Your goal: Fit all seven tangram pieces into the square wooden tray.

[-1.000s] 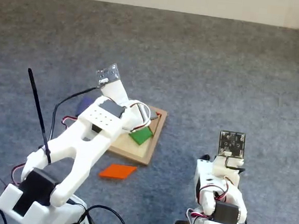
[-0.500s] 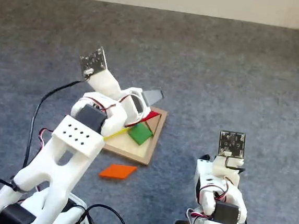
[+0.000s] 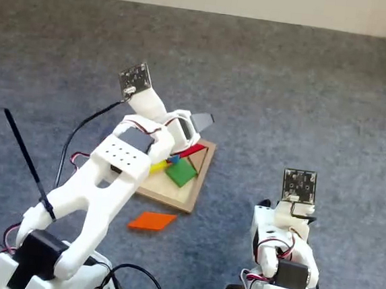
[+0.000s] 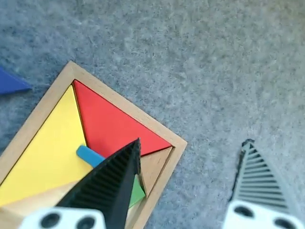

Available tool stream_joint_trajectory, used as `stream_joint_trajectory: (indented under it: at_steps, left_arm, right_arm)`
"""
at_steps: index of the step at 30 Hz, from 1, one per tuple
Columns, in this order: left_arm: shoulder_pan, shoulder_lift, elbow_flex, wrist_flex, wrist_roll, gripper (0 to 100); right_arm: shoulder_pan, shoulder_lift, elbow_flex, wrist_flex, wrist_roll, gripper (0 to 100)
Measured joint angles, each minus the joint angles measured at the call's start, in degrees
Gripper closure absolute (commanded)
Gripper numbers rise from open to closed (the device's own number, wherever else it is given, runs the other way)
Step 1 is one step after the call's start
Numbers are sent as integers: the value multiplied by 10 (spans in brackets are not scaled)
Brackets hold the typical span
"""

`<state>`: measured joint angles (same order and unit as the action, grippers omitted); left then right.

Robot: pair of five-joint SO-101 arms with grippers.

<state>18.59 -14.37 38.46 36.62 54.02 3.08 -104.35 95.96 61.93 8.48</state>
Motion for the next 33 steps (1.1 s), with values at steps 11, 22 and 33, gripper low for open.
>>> stream_joint_trajectory:
  at_steps: [11,22,33]
  left_arm:
    - [33,4,18,70,-5,681]
    - [32,2,18,146,-5,681]
    - [32,-77,18,56,-5,681]
  right_arm:
    - [0,0,0,0,0,907]
    - [0,0,0,0,0,907]
    - [0,0,0,0,0,907]
